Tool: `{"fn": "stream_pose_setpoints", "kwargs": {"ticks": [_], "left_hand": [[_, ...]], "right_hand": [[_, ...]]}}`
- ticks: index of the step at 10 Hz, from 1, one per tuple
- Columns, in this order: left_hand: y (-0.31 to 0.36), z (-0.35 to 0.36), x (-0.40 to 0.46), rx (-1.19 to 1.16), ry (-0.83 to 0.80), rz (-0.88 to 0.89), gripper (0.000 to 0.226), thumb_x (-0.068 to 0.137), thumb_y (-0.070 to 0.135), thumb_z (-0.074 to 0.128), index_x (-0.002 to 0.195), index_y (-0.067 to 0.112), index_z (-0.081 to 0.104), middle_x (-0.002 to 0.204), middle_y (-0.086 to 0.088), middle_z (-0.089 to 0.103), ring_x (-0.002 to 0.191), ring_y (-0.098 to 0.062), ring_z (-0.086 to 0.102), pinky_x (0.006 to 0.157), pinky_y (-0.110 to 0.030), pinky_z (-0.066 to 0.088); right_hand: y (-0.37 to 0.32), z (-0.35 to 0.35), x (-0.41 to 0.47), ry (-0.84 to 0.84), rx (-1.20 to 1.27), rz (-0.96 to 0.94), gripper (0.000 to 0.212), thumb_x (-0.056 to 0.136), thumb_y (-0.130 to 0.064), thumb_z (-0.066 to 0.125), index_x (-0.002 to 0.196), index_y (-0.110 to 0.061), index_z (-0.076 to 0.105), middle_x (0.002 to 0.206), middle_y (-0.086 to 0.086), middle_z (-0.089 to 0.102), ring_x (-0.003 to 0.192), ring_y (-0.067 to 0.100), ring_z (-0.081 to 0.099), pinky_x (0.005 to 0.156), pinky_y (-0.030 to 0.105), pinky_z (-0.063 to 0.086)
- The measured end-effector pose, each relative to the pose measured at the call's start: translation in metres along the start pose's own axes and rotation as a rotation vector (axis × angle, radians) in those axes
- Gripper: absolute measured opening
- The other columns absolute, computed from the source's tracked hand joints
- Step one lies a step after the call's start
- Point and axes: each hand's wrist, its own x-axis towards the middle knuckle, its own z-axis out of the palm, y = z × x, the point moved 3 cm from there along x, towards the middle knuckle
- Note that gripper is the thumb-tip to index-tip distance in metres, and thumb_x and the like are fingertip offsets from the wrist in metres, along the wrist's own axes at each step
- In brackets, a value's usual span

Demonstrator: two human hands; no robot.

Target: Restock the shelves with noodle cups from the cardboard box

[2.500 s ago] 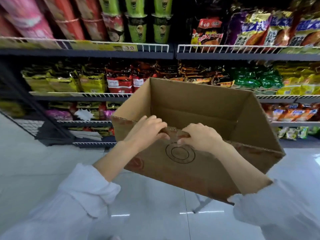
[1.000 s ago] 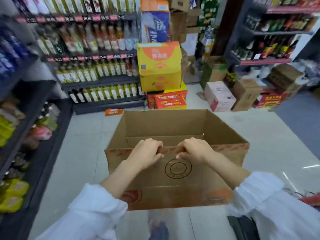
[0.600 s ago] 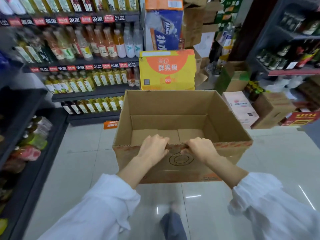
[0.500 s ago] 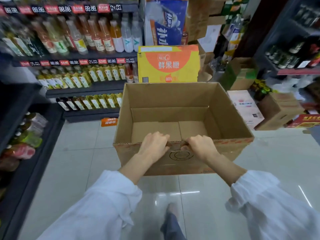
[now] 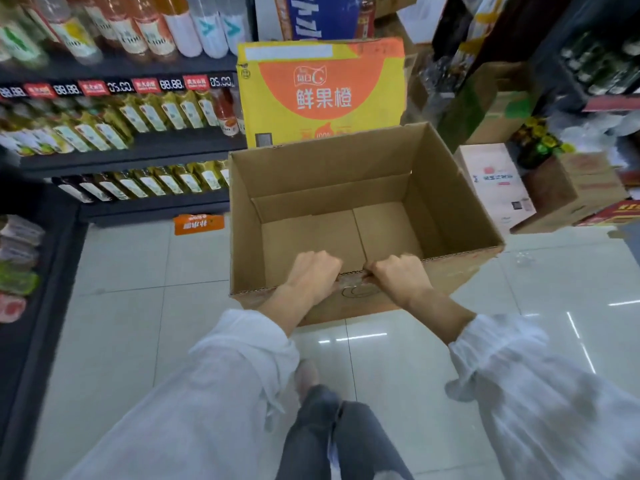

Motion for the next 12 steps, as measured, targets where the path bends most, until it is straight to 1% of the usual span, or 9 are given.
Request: {"fn": "stream_pose_setpoints", "kwargs": {"ticks": [1, 2, 4, 5, 6, 8, 10, 11, 12], "left_hand": [[-0.006, 0.017, 0.008, -0.017, -0.036, -0.012, 0.023, 0.093, 0.031, 0.055, 0.109, 0.015, 0.06, 0.108, -0.011, 0.067, 0.1, -0.031, 0.063, 0.074, -0.033, 0.044], [0.002, 0.029, 0.018, -0.051, -0.053, 0.021, 0.017, 0.094, 0.026, 0.053, 0.106, 0.016, 0.06, 0.106, -0.009, 0.067, 0.098, -0.03, 0.063, 0.068, -0.03, 0.037], [0.012, 0.05, 0.03, -0.092, -0.117, 0.031, 0.018, 0.092, 0.026, 0.052, 0.103, 0.016, 0.061, 0.107, -0.01, 0.066, 0.098, -0.032, 0.062, 0.067, -0.031, 0.035], [0.016, 0.064, 0.03, -0.132, -0.153, 0.023, 0.019, 0.091, 0.028, 0.052, 0.103, 0.017, 0.061, 0.107, -0.009, 0.066, 0.097, -0.032, 0.063, 0.069, -0.031, 0.039], [0.024, 0.071, 0.031, -0.14, -0.151, 0.036, 0.021, 0.089, 0.026, 0.053, 0.106, 0.018, 0.061, 0.107, -0.008, 0.066, 0.098, -0.031, 0.063, 0.07, -0.031, 0.041], [0.029, 0.084, 0.023, -0.171, -0.158, 0.044, 0.022, 0.087, 0.027, 0.052, 0.105, 0.017, 0.059, 0.112, -0.004, 0.063, 0.1, -0.03, 0.061, 0.069, -0.032, 0.04], [0.028, 0.079, 0.022, -0.283, -0.208, -0.011, 0.02, 0.084, 0.028, 0.057, 0.1, 0.017, 0.063, 0.103, -0.005, 0.067, 0.095, -0.027, 0.062, 0.068, -0.029, 0.042], [0.024, 0.071, 0.019, -0.389, -0.26, -0.057, 0.025, 0.082, 0.03, 0.06, 0.104, 0.019, 0.063, 0.105, -0.001, 0.067, 0.099, -0.023, 0.062, 0.079, -0.033, 0.051], [0.023, 0.063, 0.016, -0.529, -0.283, -0.111, 0.029, 0.082, 0.033, 0.061, 0.108, 0.021, 0.061, 0.108, 0.002, 0.067, 0.101, -0.022, 0.061, 0.085, -0.035, 0.051]], "right_hand": [[-0.004, 0.019, 0.01, -0.002, -0.027, -0.001, 0.024, 0.099, -0.035, 0.04, 0.108, -0.024, 0.059, 0.099, 0.005, 0.071, 0.092, 0.028, 0.067, 0.073, 0.028, 0.045], [0.008, 0.029, 0.009, -0.024, -0.056, 0.004, 0.022, 0.1, -0.032, 0.04, 0.109, -0.026, 0.059, 0.097, 0.003, 0.072, 0.089, 0.027, 0.068, 0.065, 0.027, 0.04], [0.016, 0.052, 0.009, -0.089, -0.078, -0.053, 0.025, 0.1, -0.031, 0.038, 0.11, -0.024, 0.06, 0.098, 0.002, 0.071, 0.088, 0.027, 0.068, 0.062, 0.026, 0.038], [0.017, 0.065, 0.006, -0.123, -0.017, -0.012, 0.026, 0.099, -0.034, 0.04, 0.109, -0.025, 0.063, 0.101, 0.003, 0.071, 0.092, 0.028, 0.067, 0.066, 0.027, 0.039], [0.028, 0.076, 0.004, -0.173, 0.125, 0.078, 0.029, 0.093, -0.046, 0.048, 0.109, -0.029, 0.065, 0.105, 0.004, 0.07, 0.098, 0.028, 0.064, 0.079, 0.031, 0.043], [0.027, 0.084, -0.001, -0.268, 0.248, 0.105, 0.03, 0.091, -0.047, 0.053, 0.111, -0.028, 0.064, 0.11, 0.004, 0.067, 0.1, 0.028, 0.062, 0.078, 0.033, 0.047], [0.026, 0.078, -0.005, -0.36, 0.31, 0.121, 0.03, 0.09, -0.042, 0.057, 0.114, -0.024, 0.062, 0.115, 0.004, 0.065, 0.105, 0.026, 0.06, 0.082, 0.034, 0.047], [0.025, 0.068, -0.004, -0.382, 0.385, 0.146, 0.036, 0.089, -0.037, 0.061, 0.121, -0.022, 0.059, 0.12, 0.003, 0.063, 0.111, 0.025, 0.058, 0.087, 0.035, 0.048], [0.021, 0.064, -0.005, -0.391, 0.455, 0.147, 0.039, 0.088, -0.033, 0.063, 0.125, -0.02, 0.057, 0.123, 0.005, 0.062, 0.113, 0.025, 0.057, 0.089, 0.035, 0.049]]}}
